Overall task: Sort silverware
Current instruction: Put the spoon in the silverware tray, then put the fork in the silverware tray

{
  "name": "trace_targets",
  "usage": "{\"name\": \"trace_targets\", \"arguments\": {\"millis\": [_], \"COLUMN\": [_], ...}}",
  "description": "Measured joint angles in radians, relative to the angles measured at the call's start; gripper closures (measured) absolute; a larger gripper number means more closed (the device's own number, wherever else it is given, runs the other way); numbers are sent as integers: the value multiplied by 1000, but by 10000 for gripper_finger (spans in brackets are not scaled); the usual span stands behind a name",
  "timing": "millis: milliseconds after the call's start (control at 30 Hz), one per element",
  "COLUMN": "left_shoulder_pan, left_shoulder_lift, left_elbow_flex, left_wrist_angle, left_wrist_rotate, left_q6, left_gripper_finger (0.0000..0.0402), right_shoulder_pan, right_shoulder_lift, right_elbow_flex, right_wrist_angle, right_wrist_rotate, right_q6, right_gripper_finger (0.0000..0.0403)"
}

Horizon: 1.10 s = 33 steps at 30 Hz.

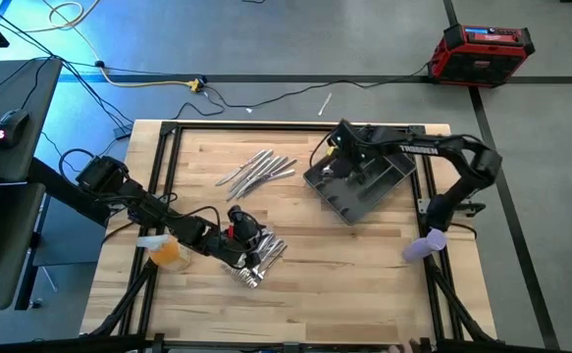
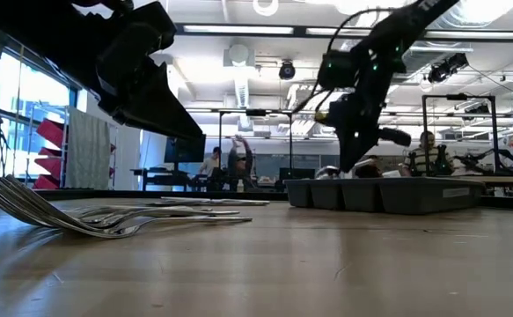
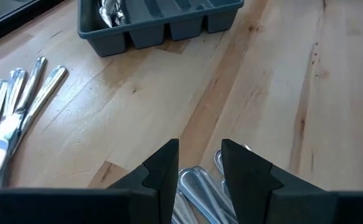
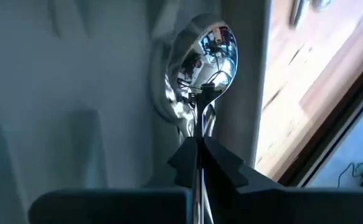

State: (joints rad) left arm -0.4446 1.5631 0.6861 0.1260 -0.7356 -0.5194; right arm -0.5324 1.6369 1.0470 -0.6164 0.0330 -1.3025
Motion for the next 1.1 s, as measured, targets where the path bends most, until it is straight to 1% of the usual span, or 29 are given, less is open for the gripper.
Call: {"name": "trace_targets", "arguments": {"millis": [200,300,367,500,633,733,833,967,1033,1100], "left_shoulder_pan": [0,0,-4,-8,-8,-12,-14,-15,-14,-14], "left_shoulder_lift": [0,0,0,0,0,0,0,0,0,0], "left_elbow_flex": [0,0,0,0,0,0,0,0,0,0], "left_wrist_angle": [-2,-2,-2,-3,-2,-2,-2,-1,-2,-3], "left_wrist_rotate": [-7,-7,-7,-3,-1,-1,0,5,29,62], "left_q6": [0,0,0,0,-3,-3,-3,-18,-28,-29], "left_gripper_finger": [298,298,298,298,298,298,298,298,298,298], "right_shoulder_pan": [-16,-23,-32,-47,-57,-35,45,221,324,426], "right_shoulder_lift": [49,52,52,41,0,-51,-113,-142,-137,-123], "right_elbow_flex": [0,0,0,0,37,87,122,108,83,52], "right_wrist_angle": [64,76,74,81,74,19,-17,-6,56,169], "right_wrist_rotate": [4,12,42,84,108,86,11,-109,-149,-170], "right_q6": [-46,-57,-50,-25,61,150,248,474,632,786], "right_gripper_finger": [401,384,361,299,241,213,205,208,210,212]}}
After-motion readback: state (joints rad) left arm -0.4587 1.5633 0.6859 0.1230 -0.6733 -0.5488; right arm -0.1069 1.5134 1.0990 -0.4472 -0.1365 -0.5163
